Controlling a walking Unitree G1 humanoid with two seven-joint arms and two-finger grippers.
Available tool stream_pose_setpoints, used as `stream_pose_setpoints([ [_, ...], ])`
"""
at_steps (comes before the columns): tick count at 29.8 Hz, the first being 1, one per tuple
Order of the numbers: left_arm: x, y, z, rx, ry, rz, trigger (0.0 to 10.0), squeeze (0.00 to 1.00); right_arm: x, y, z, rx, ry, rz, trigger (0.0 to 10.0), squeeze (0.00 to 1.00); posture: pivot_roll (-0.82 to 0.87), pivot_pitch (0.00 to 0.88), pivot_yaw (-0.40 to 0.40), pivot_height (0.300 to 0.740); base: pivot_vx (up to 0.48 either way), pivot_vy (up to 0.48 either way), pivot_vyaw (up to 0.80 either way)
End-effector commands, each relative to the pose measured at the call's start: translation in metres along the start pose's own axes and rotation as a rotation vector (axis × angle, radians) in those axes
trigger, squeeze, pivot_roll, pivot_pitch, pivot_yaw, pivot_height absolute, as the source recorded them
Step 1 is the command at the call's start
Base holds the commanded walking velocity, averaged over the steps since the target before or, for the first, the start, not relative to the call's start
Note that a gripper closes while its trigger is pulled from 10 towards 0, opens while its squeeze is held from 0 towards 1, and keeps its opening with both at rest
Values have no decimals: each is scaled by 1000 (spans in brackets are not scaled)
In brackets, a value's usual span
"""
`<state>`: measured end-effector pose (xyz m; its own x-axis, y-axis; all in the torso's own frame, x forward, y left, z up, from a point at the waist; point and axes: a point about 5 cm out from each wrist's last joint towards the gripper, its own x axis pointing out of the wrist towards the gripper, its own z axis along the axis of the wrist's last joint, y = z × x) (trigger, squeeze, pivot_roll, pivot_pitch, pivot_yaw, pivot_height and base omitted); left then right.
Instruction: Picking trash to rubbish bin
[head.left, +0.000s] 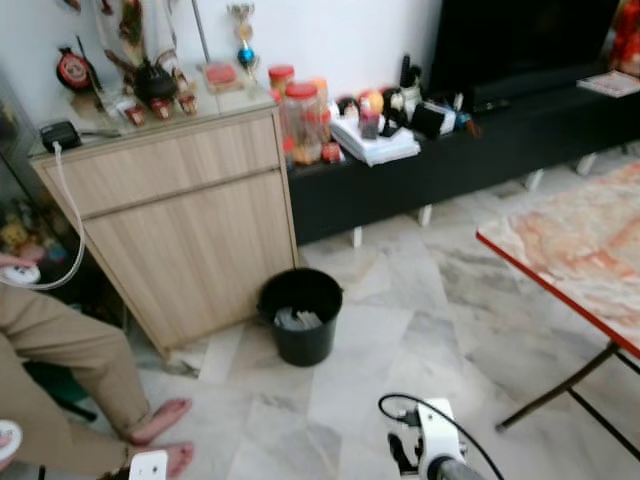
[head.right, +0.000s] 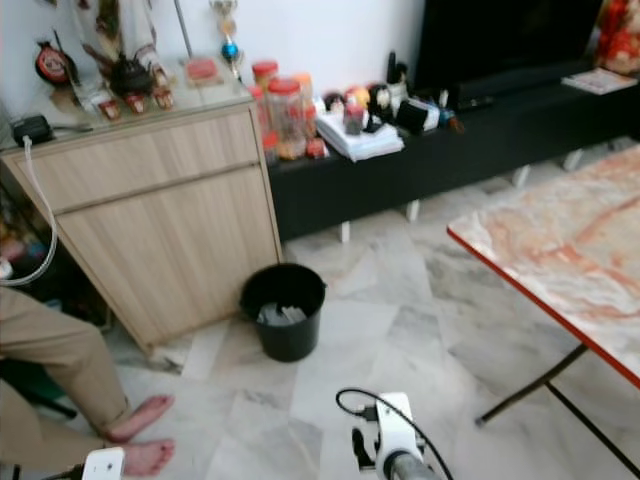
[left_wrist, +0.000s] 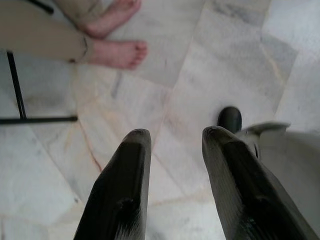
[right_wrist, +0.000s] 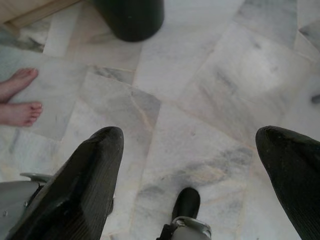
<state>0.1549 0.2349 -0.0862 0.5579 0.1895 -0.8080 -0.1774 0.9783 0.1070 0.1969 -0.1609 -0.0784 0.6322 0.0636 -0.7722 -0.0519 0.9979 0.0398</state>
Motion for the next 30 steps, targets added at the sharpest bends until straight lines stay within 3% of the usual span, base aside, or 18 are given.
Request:
stream_pose_setpoints([
  [1,1,3,5,1,-7,4,10000,0,1,0,7,29,-29,-9,10000,0,38,0,58,740,0,0,0],
  [4,1,2,5,1,-9,2,10000,0,1,-1,5,37,-21,-20,10000,0,41,0,57,740,0,0,0],
  [20,-1,1,-4,3,10,2,10000,0,-1,-4,-5,41,11,-40,10000,0,47,0,52,740,0,0,-764],
  [30,0,2,2,13,-3,5,10000,0,-1,-3,-5,38,12,-41,10000,0,47,0,55,740,0,0,-761],
])
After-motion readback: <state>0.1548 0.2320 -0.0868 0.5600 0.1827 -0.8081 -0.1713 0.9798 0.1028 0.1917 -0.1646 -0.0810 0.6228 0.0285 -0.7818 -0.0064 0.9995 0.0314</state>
